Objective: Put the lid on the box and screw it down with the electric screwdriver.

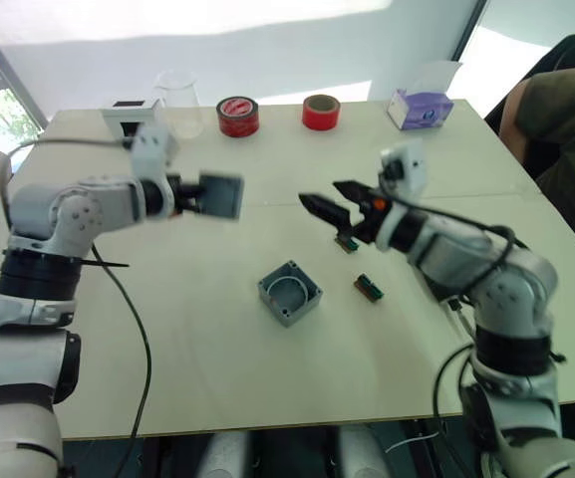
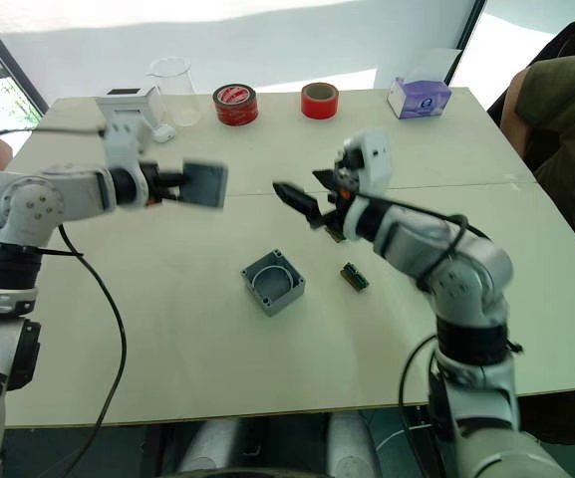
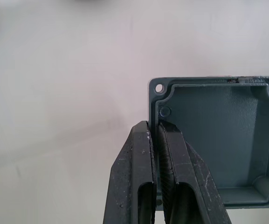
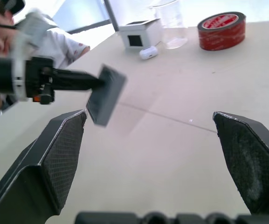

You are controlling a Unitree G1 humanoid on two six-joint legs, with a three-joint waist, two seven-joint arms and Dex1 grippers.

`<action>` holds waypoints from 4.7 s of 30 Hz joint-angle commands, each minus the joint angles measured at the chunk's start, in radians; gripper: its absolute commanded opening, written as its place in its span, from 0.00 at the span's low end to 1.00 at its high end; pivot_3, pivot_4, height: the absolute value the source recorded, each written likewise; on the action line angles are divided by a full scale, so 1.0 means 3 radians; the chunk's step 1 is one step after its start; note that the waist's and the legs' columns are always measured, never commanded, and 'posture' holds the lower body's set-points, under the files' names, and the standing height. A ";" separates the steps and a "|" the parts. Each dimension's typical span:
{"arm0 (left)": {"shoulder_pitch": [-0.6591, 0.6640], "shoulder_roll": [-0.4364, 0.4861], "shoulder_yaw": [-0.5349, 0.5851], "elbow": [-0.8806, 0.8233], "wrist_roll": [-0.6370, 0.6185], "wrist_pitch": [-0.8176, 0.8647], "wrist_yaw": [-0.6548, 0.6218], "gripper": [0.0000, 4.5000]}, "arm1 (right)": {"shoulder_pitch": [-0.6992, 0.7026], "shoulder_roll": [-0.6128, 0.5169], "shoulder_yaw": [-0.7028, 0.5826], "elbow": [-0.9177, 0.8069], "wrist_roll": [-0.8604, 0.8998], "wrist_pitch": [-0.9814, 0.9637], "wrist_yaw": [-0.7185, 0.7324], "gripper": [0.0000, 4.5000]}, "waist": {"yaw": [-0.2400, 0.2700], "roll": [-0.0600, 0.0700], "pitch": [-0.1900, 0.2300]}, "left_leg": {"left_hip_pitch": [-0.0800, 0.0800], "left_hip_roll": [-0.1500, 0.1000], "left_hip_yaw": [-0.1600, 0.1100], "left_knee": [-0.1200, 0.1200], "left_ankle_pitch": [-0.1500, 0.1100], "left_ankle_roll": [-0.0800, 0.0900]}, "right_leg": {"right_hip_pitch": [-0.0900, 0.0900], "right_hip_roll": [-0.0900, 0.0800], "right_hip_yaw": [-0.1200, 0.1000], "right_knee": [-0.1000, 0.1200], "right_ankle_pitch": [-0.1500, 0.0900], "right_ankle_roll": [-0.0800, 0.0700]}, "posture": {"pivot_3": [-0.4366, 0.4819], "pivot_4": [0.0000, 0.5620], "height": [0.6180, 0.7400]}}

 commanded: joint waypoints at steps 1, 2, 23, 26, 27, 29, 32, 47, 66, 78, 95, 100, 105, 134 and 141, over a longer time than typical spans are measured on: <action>-0.0005 -0.0245 -0.0025 0.0044 0.0465 -0.0583 -0.0286 0.01 | -0.0397 0.0139 -0.0182 0.0358 0.0114 0.0063 -0.0046 1.00 | -0.0018 0.0000 0.0000 | -0.0007 0.0000 0.0000 0.0000 0.0000 0.0000 | -0.0005 0.0000 0.0000 0.0003 0.0000 0.0000 | 0.48 0.27 1.00; -0.0020 -0.0337 -0.0024 0.0089 0.0556 -0.0690 -0.0338 0.01 | -0.0479 0.0156 -0.0195 0.0475 0.0107 0.0076 -0.0024 1.00 | -0.0026 0.0000 0.0000 | -0.0016 -0.0005 0.0000 0.0000 0.0000 0.0000 | -0.0011 0.0001 -0.0002 0.0003 0.0001 0.0001 | 0.48 0.27 1.00; -0.0179 -0.1047 0.0292 0.0157 0.0921 -0.0711 -0.0874 0.00 | -0.0465 0.0163 -0.0130 0.0659 -0.0273 0.0098 0.0221 0.95 | -0.0051 0.0000 0.0000 | -0.0023 -0.0005 0.0001 0.0005 0.0001 0.0003 | -0.0018 0.0004 -0.0002 0.0009 0.0001 0.0002 | 0.48 0.27 1.00; -0.0169 -0.1077 0.0296 0.0123 0.0927 -0.0663 -0.0916 0.00 | -0.0441 0.0178 -0.0156 0.0613 -0.0270 0.0080 0.0204 0.75 | -0.0055 0.0000 0.0000 | -0.0023 -0.0004 0.0001 0.0005 0.0001 0.0003 | -0.0018 0.0004 -0.0002 0.0009 0.0001 0.0002 | 0.48 0.27 1.00; -0.0163 -0.1084 0.0297 0.0116 0.0936 -0.0653 -0.0923 0.00 | -0.0429 0.0192 -0.0175 0.0598 -0.0267 0.0070 0.0186 0.69 | -0.0056 0.0000 0.0000 | -0.0023 -0.0004 0.0001 0.0005 0.0001 0.0002 | -0.0018 0.0004 -0.0002 0.0009 0.0001 0.0002 | 0.48 0.27 1.00; -0.0158 -0.1094 0.0309 0.0104 0.0945 -0.0627 -0.0925 0.00 | -0.0413 0.0211 -0.0193 0.0569 -0.0268 0.0072 0.0169 0.54 | -0.0056 0.0000 0.0000 | -0.0023 -0.0004 0.0001 0.0004 0.0001 0.0002 | -0.0018 0.0004 -0.0002 0.0009 0.0001 0.0002 | 0.48 0.27 1.00; -0.0177 -0.1104 0.0332 0.0122 0.0947 -0.0610 -0.0938 0.00 | -0.0403 0.0225 -0.0183 0.0561 -0.0283 0.0073 0.0171 0.26 | -0.0055 0.0000 0.0000 | -0.0023 -0.0004 0.0001 0.0005 0.0001 0.0002 | -0.0018 0.0004 -0.0002 0.0009 0.0001 0.0002 | 0.48 0.27 1.00; -0.0126 -0.0964 0.0514 -0.0002 0.0893 -0.0495 -0.1150 0.45 | -0.0315 0.0274 -0.0179 0.0489 -0.0377 -0.0051 0.0254 0.02 | -0.0055 0.0000 0.0000 | -0.0023 -0.0004 0.0000 0.0005 0.0001 0.0002 | -0.0018 0.0005 -0.0002 0.0009 0.0001 0.0002 | 0.48 0.27 1.00; 0.0220 -0.0253 0.0487 -0.0739 0.0575 0.0304 -0.1745 0.01 | 0.1513 -0.1811 0.2035 -0.1548 -0.4271 -0.2721 0.0767 0.02 | -0.0033 -0.0003 0.0000 | -0.0023 -0.0007 0.0001 0.0013 0.0001 0.0001 | -0.0017 0.0006 -0.0002 0.0006 0.0000 0.0004 | 0.48 0.27 1.00; 0.0294 -0.0212 -0.0373 -0.0672 0.1035 -0.0272 -0.2556 0.01 | 0.2099 -0.1450 0.2121 -0.1391 -0.5584 -0.3185 0.0832 0.02 | -0.0027 -0.0003 -0.0001 | -0.0021 -0.0004 0.0000 0.0013 0.0002 0.0000 | -0.0014 0.0009 -0.0002 0.0005 0.0000 0.0003 | 0.48 0.27 1.00; 0.0283 -0.0207 -0.0770 -0.0415 0.1550 -0.0740 -0.3211 0.01 | 0.2487 -0.0899 0.2058 -0.1282 -0.6301 -0.3401 0.1098 0.02 | -0.0021 -0.0005 -0.0002 | -0.0018 -0.0004 -0.0002 0.0016 0.0002 0.0001 | -0.0008 0.0010 -0.0004 0.0005 0.0000 0.0003 | 0.48 0.27 1.00; 0.0320 -0.0236 -0.0860 -0.0470 0.1657 -0.0833 -0.3317 0.01 | 0.2612 -0.0855 0.2015 -0.1245 -0.6405 -0.3517 0.1099 0.02 | -0.0022 -0.0005 -0.0003 | -0.0017 -0.0004 -0.0003 0.0016 0.0002 0.0001 | -0.0008 0.0011 -0.0004 0.0006 0.0000 0.0003 | 0.48 0.27 1.00; 0.0408 -0.0228 -0.0957 -0.0533 0.1774 -0.0960 -0.3403 0.01 | 0.2660 -0.0836 0.1976 -0.1164 -0.6460 -0.3615 0.1129 0.02 | -0.0025 -0.0005 -0.0004 | -0.0014 -0.0004 -0.0003 0.0016 0.0002 0.0001 | -0.0004 0.0011 -0.0004 0.0005 -0.0001 0.0003 | 0.48 0.27 1.00; 0.0816 -0.0405 -0.1238 -0.0239 0.2382 -0.1796 -0.3539 0.00 | 0.3072 -0.0684 0.1521 -0.1522 -0.6141 -0.3805 0.1434 0.66 | -0.0013 -0.0019 -0.0070 | 0.0091 0.0008 -0.0004 0.0005 -0.0026 0.0044 | 0.0104 0.0009 -0.0005 -0.0006 -0.0018 0.0005 | 0.48 0.27 1.00; 0.0883 -0.0388 -0.1212 -0.0301 0.2383 -0.1842 -0.3559 0.00 | 0.3112 -0.0623 0.1346 -0.1521 -0.5785 -0.3704 0.1577 0.43 | -0.0013 -0.0018 -0.0070 | 0.0091 0.0008 -0.0004 0.0005 -0.0026 0.0044 | 0.0104 0.0009 -0.0005 -0.0007 -0.0018 0.0005 | 0.48 0.27 1.00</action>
